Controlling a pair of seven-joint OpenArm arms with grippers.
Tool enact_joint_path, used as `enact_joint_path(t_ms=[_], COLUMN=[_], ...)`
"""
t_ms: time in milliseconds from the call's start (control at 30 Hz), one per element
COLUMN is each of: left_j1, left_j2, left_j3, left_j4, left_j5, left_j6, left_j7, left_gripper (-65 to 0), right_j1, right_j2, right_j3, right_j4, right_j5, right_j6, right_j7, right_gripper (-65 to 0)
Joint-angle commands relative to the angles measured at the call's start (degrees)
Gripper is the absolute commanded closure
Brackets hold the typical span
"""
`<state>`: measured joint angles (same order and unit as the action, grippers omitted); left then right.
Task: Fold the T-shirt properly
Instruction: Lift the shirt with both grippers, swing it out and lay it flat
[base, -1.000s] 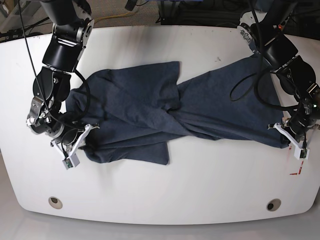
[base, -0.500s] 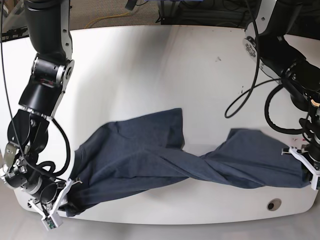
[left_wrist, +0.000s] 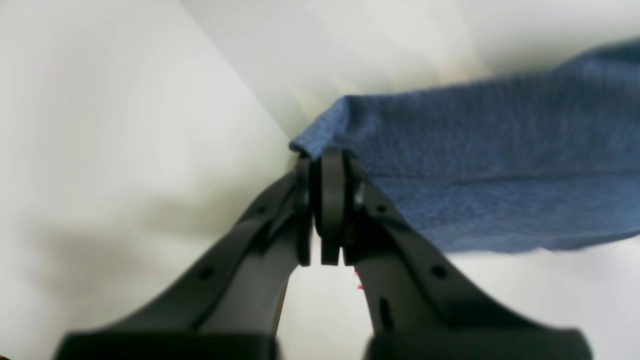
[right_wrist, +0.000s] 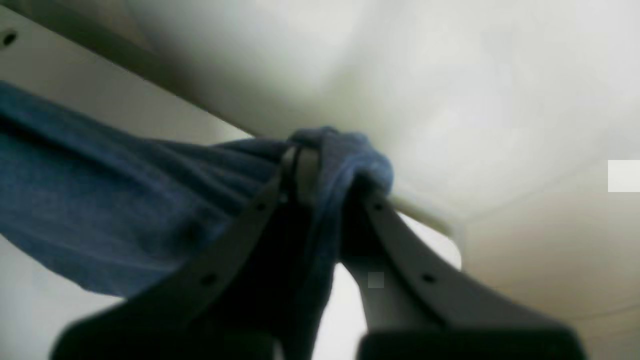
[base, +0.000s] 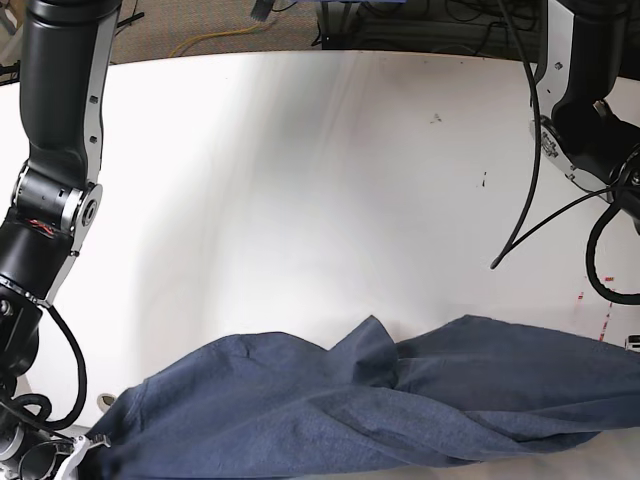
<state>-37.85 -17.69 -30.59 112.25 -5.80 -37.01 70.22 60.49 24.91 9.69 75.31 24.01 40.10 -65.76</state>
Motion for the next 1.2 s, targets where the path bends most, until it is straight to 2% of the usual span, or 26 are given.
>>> enact_joint_path(t_ms=[0,100,233,400,467,733,1033,1167], left_j1=[1.1,4.0,9.9,16.4,19.9,29.9,42.8,46.9], left_j2=[-0.7,-0.5,-0.3,-0.1,1.1,1.7,1.7,1.7], left_j3=[0.1,-0.2,-0.3,-0.5,-1.6,-4.6,-5.1,-8.0], left_j4=[0.9,1.0,1.0,1.1,1.1,1.1,1.1,1.1], left_j5=[0.0,0.0,0.0,0.0,0.0,0.1,0.0,0.0], left_j6=[-1.3,-1.9,-2.1,-2.1,-2.4,-3.0,-3.0,-3.0], left_j7=[-1.2,-1.2,-1.5,-1.5,-1.5,-1.5,-1.5,-1.6], left_gripper=[0.0,0.0,0.0,0.0,0.0,0.0,0.0,0.0], right_j1=[0.9,-3.0,-11.7,-22.1,-28.3,-43.0,-54.4,-57.2], right_j2=[0.5,0.5,0.0,-2.4,-3.5,-7.1,-10.3,-11.9], right_j3=[0.5,0.6,4.5,8.4,10.8,17.3,21.1,23.0], right_j4=[1.1,2.5,6.7,10.2,11.7,13.4,18.5,19.1], right_j5=[0.3,0.3,0.3,0.3,0.3,0.4,0.4,0.4], right_j6=[-0.1,-0.1,-0.1,-0.1,-0.1,-0.1,-0.1,-0.1], right_j7=[0.0,-0.1,-0.3,-0.3,-0.2,-0.2,-0.3,-0.3], right_gripper=[0.0,0.0,0.0,0.0,0.0,0.0,0.0,0.0])
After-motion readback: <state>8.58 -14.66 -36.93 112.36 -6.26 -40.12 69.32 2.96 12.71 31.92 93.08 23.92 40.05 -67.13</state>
